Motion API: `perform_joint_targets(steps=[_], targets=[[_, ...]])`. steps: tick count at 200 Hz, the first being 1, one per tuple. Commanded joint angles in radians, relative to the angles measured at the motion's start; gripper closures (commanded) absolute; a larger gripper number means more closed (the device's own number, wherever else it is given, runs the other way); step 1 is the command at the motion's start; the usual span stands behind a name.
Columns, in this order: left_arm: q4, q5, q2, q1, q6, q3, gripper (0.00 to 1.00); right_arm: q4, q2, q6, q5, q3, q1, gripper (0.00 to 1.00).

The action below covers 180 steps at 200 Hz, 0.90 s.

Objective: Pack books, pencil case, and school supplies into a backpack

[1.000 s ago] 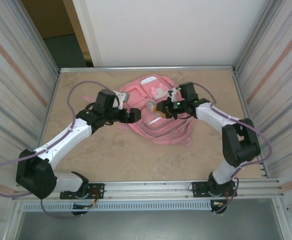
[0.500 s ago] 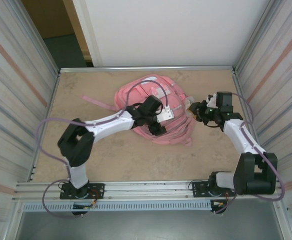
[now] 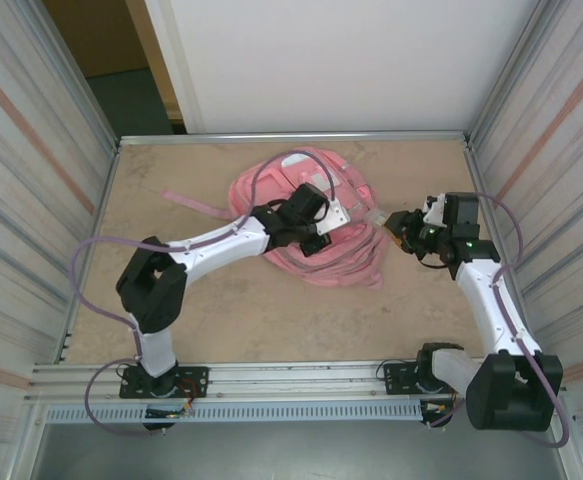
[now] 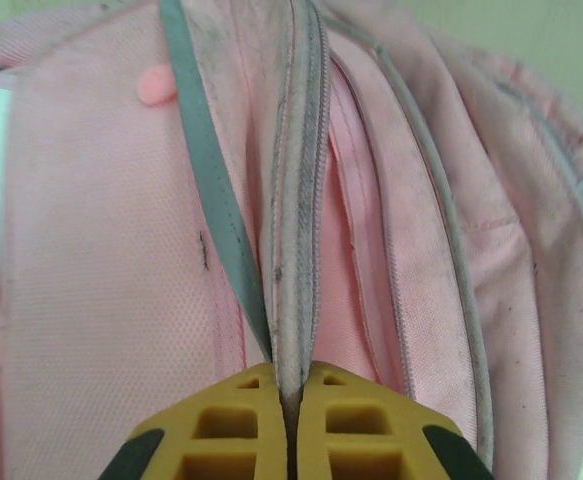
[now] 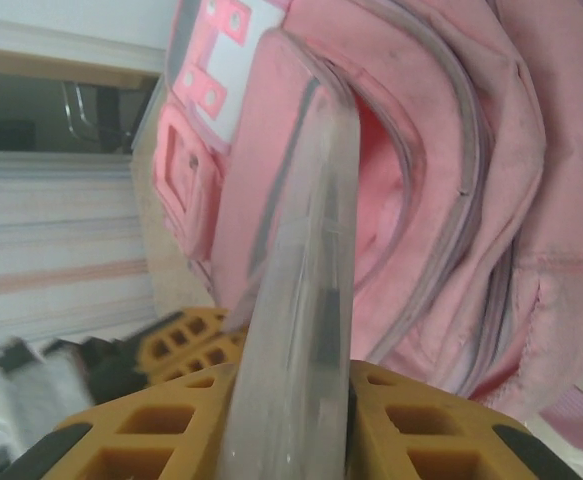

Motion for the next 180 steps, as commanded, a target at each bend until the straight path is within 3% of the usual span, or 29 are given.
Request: perform_joint_targets(steps=[1, 23, 62, 101, 180], targets=[[0.002, 0.174, -0.090, 0.045, -0.130, 0.005, 1.00, -0.100, -0.045, -0.067, -0.055, 0.007, -0.001, 0.70], [0.042, 0.238, -0.114, 0.114, -0.277, 0.003, 1.00, -0.107, -0.064, -0.081, -0.126, -0.009, 0.037, 0.71], [0.140, 0.444, -0.093, 0.213, -0.454, -0.008, 1.00, -0.050, -0.034, -0.038, -0.130, -0.017, 0.148, 0.73], [0.141, 0.511, -0.107, 0.199, -0.416, -0.016, 1.00, 0.098, 0.010, 0.093, -0.135, -0.008, 0.183, 0.73], [0.198, 0.488, -0.174, 0.180, -0.382, -0.073, 1.00, 0.282, 0.235, 0.226, -0.221, 0.037, 0.221, 0.75]])
